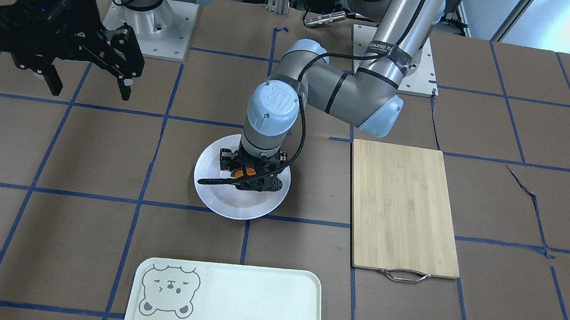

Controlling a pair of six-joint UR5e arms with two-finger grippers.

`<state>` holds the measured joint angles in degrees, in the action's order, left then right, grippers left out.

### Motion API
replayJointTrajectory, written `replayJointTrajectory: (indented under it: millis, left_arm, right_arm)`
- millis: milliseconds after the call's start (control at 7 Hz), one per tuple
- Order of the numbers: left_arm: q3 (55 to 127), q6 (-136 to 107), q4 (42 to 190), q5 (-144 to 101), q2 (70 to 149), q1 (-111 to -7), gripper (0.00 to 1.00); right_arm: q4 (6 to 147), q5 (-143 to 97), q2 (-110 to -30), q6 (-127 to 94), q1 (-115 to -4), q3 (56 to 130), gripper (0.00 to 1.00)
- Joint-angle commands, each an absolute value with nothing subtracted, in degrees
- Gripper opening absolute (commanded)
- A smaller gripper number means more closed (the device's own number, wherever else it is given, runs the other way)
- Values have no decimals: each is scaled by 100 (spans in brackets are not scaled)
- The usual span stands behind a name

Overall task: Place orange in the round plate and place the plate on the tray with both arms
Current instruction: 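Carry the orange with the left gripper over the white plate, then release the orange onto the plate while the right gripper approaches the plate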

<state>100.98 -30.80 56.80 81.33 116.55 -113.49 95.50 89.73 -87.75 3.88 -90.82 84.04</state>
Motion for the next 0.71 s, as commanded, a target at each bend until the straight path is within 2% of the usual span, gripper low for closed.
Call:
replayJointTrajectory:
  millis: [0,286,571]
  left_arm:
    - [10046,-3128,5555,8113,11576,-11373,100]
    - [9566,-3059,6209,8051,11243,-11111,100]
    - [8758,-1895,7893,8059,10717,-10558,100]
  right_arm:
    - [9448,8965,-8545,387,-9053,8464,100]
    - [9413,9034,-8429,378,-9044,8481,100]
    - [9431,8521,-8027,395,-9035,8708,100]
